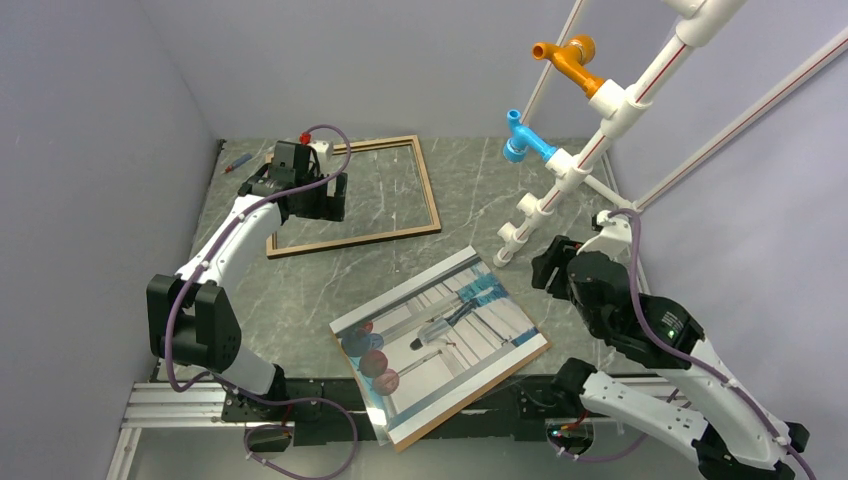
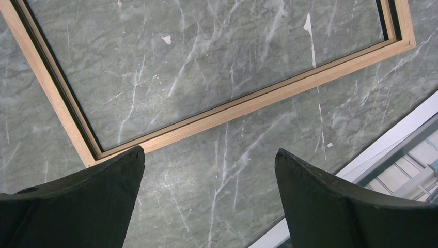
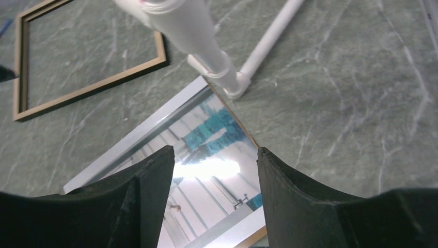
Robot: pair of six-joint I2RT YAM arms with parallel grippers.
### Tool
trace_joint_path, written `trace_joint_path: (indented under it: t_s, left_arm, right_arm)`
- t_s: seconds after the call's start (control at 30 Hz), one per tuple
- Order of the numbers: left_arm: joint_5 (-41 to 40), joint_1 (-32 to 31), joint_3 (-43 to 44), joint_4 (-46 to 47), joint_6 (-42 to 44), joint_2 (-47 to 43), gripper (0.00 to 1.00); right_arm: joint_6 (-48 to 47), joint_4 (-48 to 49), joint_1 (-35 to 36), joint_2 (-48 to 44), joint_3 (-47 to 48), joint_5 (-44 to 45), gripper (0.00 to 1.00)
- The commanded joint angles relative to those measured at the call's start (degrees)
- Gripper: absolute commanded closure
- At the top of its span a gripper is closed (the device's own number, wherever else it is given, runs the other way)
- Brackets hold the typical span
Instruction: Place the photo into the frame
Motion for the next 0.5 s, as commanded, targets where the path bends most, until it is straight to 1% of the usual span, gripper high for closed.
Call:
trace_joint_path:
  t_s: [0.0,0.13,0.3,0.37,0.4,0.47]
  left_arm:
    - [0.42,0.28,1.00,0.75,0.60,-1.37,0.01]
    - [0.34,0.30,1.00,0.72,0.49,-1.29,0.01]
    - [0.16,0.26,1.09,0.50,0.40,-1.12,0.01]
    - [0.15,0.28,1.11,0.46,0.40,-1.11,0.01]
    - [0.10,0.25,1.11,0.42,0.47,-1.09,0.01]
    - [0.20,0.25,1.11,0.44,0.36,-1.11,0.01]
  right_arm:
    - [7.55,-5.96,0.24,2.12,-0.03,8.73,0.39]
    - [10.96,-6.87,0.13,0.85,-0.49,12.79,0.42]
    - [8.25,-3.23,-1.43,4.38,0.52,13.11,0.43]
    - [6.00,-1.36,-3.96,6.33,0.78,11.23,0.43]
    - [4.19,1.08,-5.82,6.96,0.58,9.44,0.43]
    - [-0.69,5.92,-12.34,7.43,-0.40,3.48,0.43]
